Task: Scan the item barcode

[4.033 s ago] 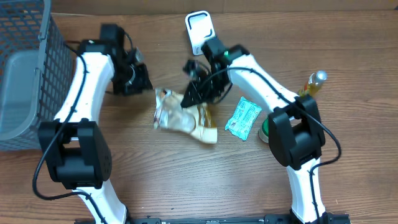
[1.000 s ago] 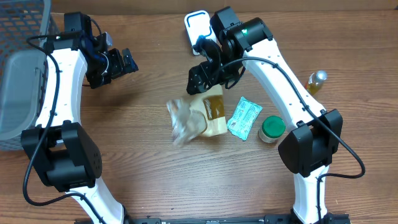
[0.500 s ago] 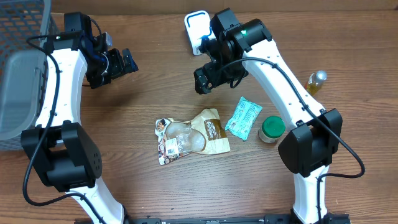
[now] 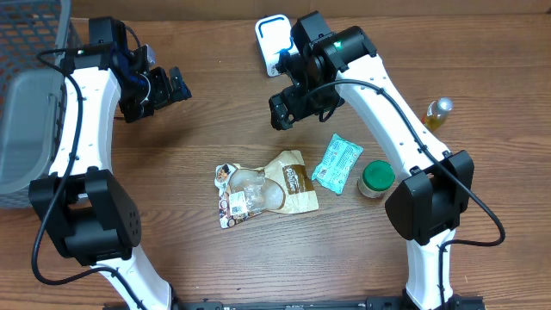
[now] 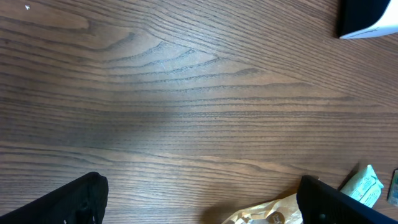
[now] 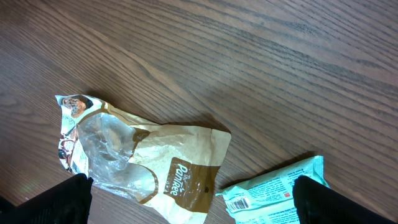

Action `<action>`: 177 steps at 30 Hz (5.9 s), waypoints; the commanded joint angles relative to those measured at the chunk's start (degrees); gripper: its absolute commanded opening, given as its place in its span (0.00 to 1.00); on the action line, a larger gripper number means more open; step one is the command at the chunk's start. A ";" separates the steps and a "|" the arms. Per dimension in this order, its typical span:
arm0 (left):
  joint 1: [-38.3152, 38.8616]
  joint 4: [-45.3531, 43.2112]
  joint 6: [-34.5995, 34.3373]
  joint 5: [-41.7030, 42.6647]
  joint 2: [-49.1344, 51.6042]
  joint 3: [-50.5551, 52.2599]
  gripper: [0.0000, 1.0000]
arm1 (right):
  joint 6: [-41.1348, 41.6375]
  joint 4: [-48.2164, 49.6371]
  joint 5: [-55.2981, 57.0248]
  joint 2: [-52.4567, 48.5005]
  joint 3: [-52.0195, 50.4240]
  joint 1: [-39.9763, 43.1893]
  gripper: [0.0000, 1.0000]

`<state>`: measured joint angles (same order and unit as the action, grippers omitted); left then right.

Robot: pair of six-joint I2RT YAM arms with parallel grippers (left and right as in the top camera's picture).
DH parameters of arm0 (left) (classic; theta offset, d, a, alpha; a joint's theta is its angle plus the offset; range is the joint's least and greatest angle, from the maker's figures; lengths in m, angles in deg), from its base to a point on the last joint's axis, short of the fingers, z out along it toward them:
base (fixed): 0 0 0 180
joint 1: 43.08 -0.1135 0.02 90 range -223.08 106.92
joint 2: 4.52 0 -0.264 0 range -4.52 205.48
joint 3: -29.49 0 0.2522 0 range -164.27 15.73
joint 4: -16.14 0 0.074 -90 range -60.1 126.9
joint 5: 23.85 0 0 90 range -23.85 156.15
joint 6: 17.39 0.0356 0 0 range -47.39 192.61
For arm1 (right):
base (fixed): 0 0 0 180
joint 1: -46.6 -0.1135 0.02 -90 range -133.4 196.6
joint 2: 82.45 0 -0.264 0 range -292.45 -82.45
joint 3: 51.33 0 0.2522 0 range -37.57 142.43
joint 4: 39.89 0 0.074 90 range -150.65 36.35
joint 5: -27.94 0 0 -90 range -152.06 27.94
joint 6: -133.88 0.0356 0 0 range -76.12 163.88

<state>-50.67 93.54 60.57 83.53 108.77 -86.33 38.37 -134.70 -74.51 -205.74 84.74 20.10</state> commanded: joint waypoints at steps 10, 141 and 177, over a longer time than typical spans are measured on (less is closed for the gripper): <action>0.22 -0.02 -0.37 0.02 -0.15 -1.11 1.00 | 0.17 0.15 0.44 0.81 -0.44 0.15 1.00; 0.22 -0.02 -0.39 0.02 -0.15 -1.11 1.00 | 0.15 -15.98 0.87 95.10 -0.35 14.58 1.00; 0.22 -0.02 -0.37 0.02 -0.15 -1.11 1.00 | -0.74 -5.75 -1.73 122.97 -30.34 14.95 1.00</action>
<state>-50.67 93.54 60.57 83.53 108.77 -86.33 38.08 -144.12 -76.67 -82.95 59.16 34.94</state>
